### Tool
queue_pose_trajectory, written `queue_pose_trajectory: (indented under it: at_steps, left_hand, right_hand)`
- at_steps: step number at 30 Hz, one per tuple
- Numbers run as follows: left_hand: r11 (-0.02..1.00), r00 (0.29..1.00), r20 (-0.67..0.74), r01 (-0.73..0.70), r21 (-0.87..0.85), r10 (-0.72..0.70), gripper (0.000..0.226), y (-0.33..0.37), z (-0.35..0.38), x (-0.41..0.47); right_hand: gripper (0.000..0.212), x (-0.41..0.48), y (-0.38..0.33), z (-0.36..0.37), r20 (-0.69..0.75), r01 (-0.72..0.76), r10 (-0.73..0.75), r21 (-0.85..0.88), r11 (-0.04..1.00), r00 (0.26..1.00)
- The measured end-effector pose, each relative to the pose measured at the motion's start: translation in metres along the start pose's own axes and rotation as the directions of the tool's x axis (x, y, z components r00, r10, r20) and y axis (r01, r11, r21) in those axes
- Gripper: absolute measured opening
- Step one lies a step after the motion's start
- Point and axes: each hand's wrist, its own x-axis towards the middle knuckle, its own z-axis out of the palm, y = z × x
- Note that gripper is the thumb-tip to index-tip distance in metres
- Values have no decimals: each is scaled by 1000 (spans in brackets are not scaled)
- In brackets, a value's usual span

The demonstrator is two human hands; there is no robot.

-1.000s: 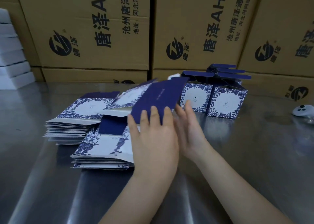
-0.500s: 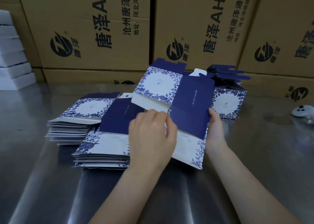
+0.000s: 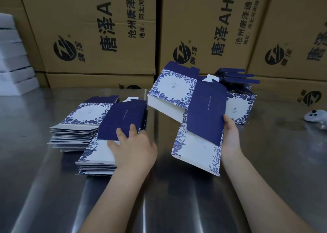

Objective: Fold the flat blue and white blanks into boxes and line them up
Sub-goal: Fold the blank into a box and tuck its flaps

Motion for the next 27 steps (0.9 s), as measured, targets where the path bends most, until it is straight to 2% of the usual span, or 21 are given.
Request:
queue_pose_trajectory:
  at_steps: [3,5,7,9,12,13,16,19,21,23,25,27]
  left_hand:
    - [995,997,-79,10,-101,-18,40,3,-5,-2]
    - [938,961,-271,-42,-345,-56,26,3,-11,-2]
    - [798,880,-447,-151,-584,-161,26,1,-18,-2]
    - [633,829,-493,-238,-737,-263,32,-4,-25,-2]
    - [213,873,-371,-316,-925,-316,33,-5,-32,-1]
    - [151,891,-345,-313,-938,-296,32,-5,-32,0]
    - [123,918,-344,-325,-938,-198,40,-3,-30,0]
    - [168,916,-363,-335,-927,-173,54,-4,-26,1]
    - [214,918,-362,-325,-921,-162,63,-5,-26,2]
    - [214,922,-372,-344,-914,-105,69,-3,-27,2]
    - [215,915,-399,-380,-900,-52,67,0,-26,1]
    - [219,909,-416,-402,-889,-21,63,3,-24,-1]
  right_hand:
    - [39,-1,-1,1,34,-28,29,-6,1000,999]
    - [39,-3,-2,1,67,-34,36,-23,999,997]
    - [33,-4,-3,2,77,-36,40,-52,998,996]
    - [26,-6,-5,3,85,-42,48,-69,997,995]
    - [30,-7,-7,5,125,-80,89,-77,994,988]
    - [32,-7,-8,6,145,-104,112,-64,993,983]
    - [31,-12,-9,10,210,-137,156,-103,985,965]
    - [34,-15,-11,13,269,-165,195,-129,978,943]
    - [39,-16,-15,16,276,-150,178,-119,981,945]
    - [48,-16,-20,18,292,-98,131,-125,987,948]
    - [52,-14,-21,19,300,-74,108,-121,990,948]
    - [46,-17,-22,21,329,-74,112,-124,990,938]
